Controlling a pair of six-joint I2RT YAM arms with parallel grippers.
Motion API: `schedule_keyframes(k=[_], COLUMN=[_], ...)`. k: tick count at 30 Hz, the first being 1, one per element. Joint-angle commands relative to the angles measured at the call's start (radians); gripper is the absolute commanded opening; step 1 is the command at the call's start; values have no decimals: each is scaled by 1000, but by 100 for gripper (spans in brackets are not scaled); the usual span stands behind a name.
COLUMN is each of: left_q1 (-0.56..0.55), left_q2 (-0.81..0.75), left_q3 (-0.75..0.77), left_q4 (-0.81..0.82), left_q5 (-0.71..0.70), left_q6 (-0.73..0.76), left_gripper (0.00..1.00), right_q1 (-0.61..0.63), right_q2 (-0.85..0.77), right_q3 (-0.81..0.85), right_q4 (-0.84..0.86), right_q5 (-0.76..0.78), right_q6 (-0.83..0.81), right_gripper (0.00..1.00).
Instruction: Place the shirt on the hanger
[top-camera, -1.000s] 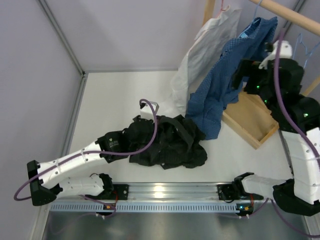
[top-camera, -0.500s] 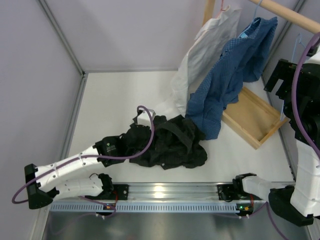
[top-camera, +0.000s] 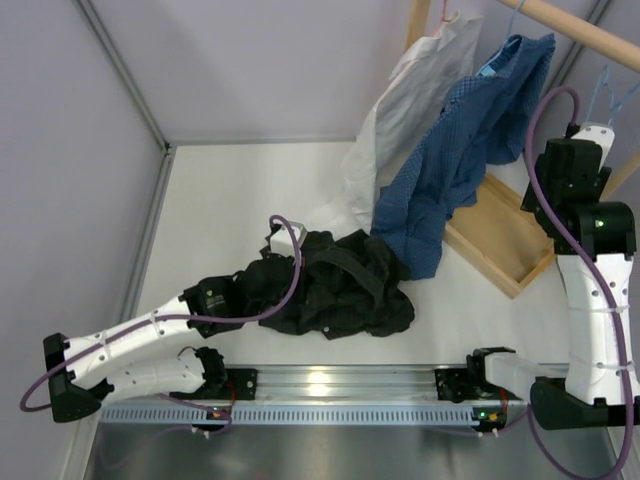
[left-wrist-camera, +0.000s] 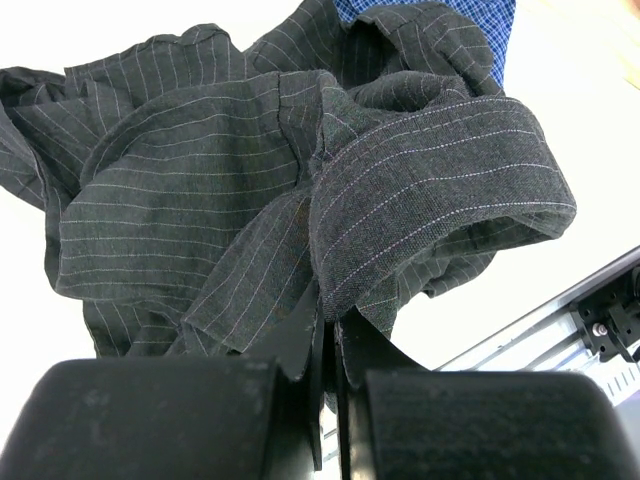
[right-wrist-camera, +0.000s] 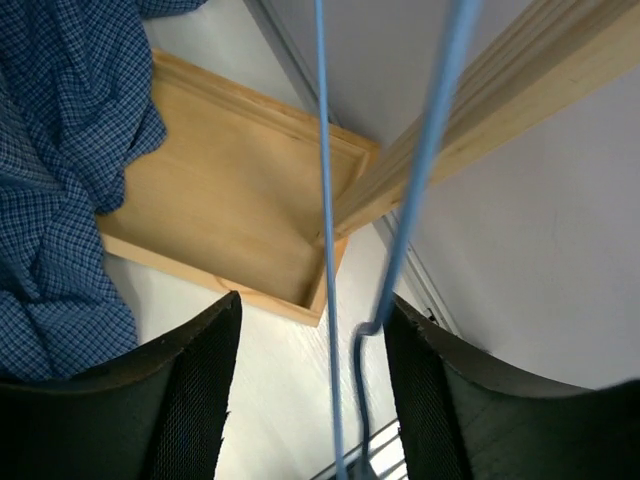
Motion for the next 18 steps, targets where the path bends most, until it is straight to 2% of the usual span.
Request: schedule_keyframes(k=[1,10,12,13,14,18], left_q1=[3,3,3,3,3,3], left_q2=[-26,8,16,16,14,10], left_q3=[-13,-19,-21,-21,-22,-25], left_q4=[7,10,10,10,10,8], left_q5=[13,27,30,32,33,30], left_q6=[10,-6,-6,-6,-3,0], left_gripper=[0,0,0,0,0,0], right_q1=[-19,-19,-19,-20,-19,-19], right_q2=[-30,12,24,27,26,16], right_q3=[3,63,69,75,78,83], right_q4=[111,113,114,116,122,125], right_q5=[20,54,57,64,62,35], right_q6=[-9,-23,-22,-22,-17,-8], right_gripper=[56,52,39,27,18,4])
